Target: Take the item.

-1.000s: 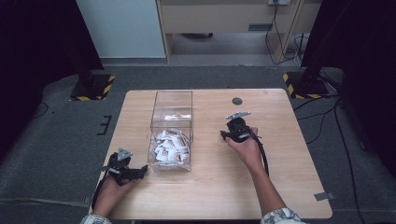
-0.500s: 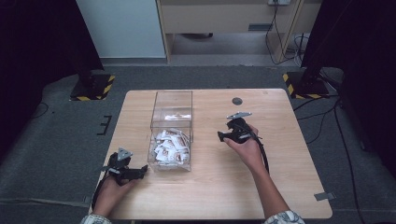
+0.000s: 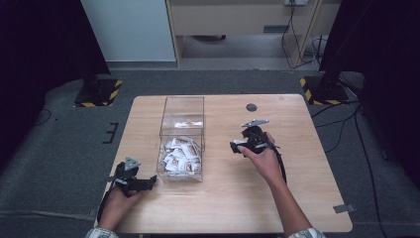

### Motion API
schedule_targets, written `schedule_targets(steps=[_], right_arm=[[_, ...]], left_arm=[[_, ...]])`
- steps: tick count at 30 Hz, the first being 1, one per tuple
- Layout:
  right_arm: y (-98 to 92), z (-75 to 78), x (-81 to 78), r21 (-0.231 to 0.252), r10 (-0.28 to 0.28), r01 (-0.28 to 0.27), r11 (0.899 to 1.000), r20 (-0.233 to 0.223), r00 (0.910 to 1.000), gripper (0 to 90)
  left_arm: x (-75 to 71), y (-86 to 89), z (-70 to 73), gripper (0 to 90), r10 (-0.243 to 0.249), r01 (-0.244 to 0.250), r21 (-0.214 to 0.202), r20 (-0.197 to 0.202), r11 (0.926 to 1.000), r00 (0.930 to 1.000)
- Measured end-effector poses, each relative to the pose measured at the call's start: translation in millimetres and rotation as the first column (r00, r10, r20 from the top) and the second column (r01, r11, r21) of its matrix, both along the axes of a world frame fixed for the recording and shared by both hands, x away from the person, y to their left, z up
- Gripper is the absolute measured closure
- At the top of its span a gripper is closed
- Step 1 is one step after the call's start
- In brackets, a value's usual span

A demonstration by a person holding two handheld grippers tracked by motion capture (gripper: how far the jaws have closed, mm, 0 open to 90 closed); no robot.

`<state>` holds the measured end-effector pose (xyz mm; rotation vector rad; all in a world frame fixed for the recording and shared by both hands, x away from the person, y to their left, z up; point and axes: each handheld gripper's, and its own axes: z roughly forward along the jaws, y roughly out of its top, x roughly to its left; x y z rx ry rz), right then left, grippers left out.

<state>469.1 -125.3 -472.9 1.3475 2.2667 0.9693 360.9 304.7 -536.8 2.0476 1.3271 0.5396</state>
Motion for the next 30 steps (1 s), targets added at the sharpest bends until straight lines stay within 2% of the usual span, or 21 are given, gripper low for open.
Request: schedule_targets(steps=[7, 18, 25, 30], right_arm=[[-9.9, 4.1, -12.0, 0.029, 0.001, -0.001, 1.000, 0.013, 0.9999, 8.5], [-23.1, -4.5, -44.0, 0.035, 0.007, -0.008, 0.999, 0.023, 0.9997, 8.2], [-24.6, -14.1, -67.1, 0.023, 0.032, -0.033, 0.999, 0.014, 0.9994, 8.0], [-24.6, -28.8, -80.6, 0.011, 0.041, -0.041, 0.999, 0.001, 0.9991, 7.8]], left_arm=[[0.0, 0.0, 0.0, 0.0, 0.000, 0.000, 0.000, 0.000, 1.0000, 1.0000], [0.0, 0.0, 0.0, 0.0, 0.000, 0.000, 0.000, 0.000, 1.0000, 1.0000], [-0.1, 0.0, 0.0, 0.0, 0.000, 0.000, 0.000, 0.000, 1.0000, 1.0000], [0.0, 0.0, -0.1, 0.0, 0.000, 0.000, 0.000, 0.001, 1.0000, 1.0000]])
